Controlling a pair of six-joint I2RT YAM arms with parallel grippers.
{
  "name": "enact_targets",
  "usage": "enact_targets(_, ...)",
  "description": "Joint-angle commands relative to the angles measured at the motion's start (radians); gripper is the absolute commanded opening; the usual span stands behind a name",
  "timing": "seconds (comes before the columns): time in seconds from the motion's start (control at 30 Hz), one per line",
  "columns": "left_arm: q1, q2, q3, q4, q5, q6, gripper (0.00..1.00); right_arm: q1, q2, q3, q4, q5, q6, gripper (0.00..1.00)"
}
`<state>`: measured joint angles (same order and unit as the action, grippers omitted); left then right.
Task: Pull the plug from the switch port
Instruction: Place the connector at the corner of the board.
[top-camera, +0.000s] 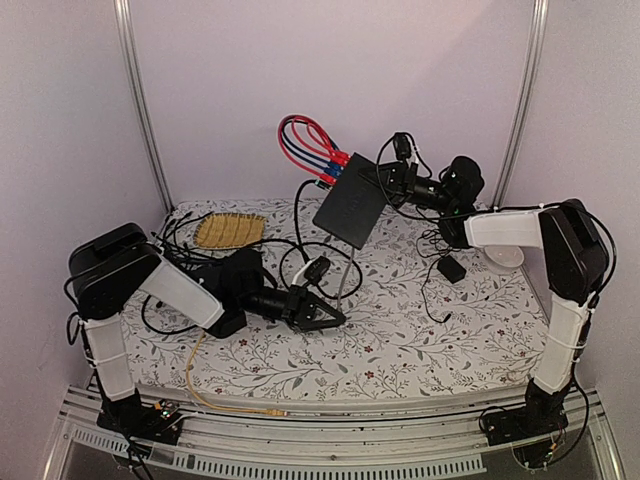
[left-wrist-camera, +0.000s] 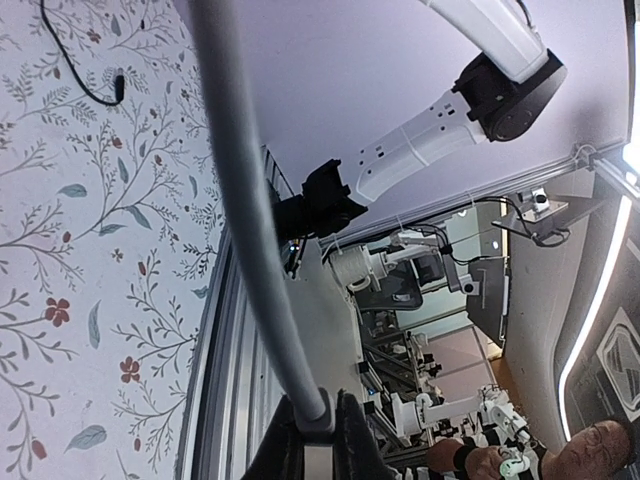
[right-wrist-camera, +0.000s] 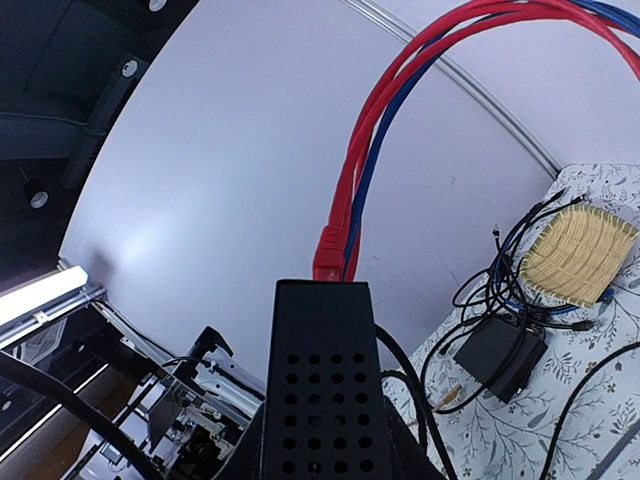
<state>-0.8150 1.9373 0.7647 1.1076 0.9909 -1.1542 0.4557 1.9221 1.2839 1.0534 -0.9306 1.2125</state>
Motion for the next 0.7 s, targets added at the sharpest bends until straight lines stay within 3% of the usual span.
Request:
enact_targets(0.0, 0.009, -0.09, -0.01, -0.016, 0.012, 0.068, 0.0, -0.023, -0.006, 0.064, 0.094, 0.065, -0.018, 0.01)
enact_targets(0.67, -0.07, -0.177, 0.059, -0.495, -0.048, 0.366, 0.0, -0.04, 0.063, 0.18, 0.094, 0.106, 0.008, 0.01)
